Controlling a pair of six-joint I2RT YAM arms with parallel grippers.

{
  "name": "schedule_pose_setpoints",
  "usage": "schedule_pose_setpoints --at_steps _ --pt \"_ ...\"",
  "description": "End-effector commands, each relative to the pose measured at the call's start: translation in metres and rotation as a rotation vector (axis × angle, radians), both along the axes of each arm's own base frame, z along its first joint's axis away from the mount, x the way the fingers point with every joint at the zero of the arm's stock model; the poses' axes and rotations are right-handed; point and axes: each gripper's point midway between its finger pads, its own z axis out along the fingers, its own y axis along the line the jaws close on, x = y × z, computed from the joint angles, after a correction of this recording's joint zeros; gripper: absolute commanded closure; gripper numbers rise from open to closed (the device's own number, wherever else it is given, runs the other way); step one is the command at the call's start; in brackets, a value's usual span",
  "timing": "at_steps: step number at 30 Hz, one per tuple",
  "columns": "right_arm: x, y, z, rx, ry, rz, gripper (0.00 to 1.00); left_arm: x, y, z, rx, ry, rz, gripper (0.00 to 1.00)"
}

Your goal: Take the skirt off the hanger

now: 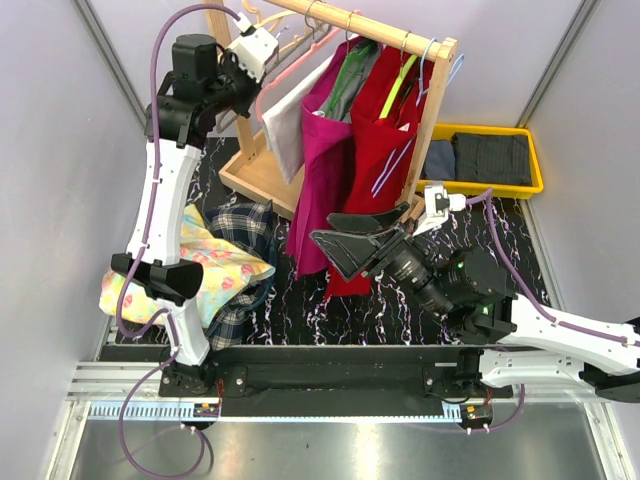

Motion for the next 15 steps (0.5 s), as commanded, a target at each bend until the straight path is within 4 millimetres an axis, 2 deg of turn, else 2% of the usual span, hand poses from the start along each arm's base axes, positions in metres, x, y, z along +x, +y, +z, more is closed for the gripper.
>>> schedule_pose_setpoints --at_steps 1,10,15 --pt "0.002 -0.014 0.01 0.05 -0.011 -0.039 0.01 0.024 0.017 0.054 -0.026 -0.222 0.095 1.0" --pt "0.004 -0.017 0.004 0.067 0.004 -0.046 0.02 0.054 0.018 0.077 -0.057 -0.367 0.143 1.0" --pt "0.003 -0.019 -0.001 0.085 0.013 -0.042 0.03 0.062 0.007 0.074 -0.038 -0.387 0.122 1.0"
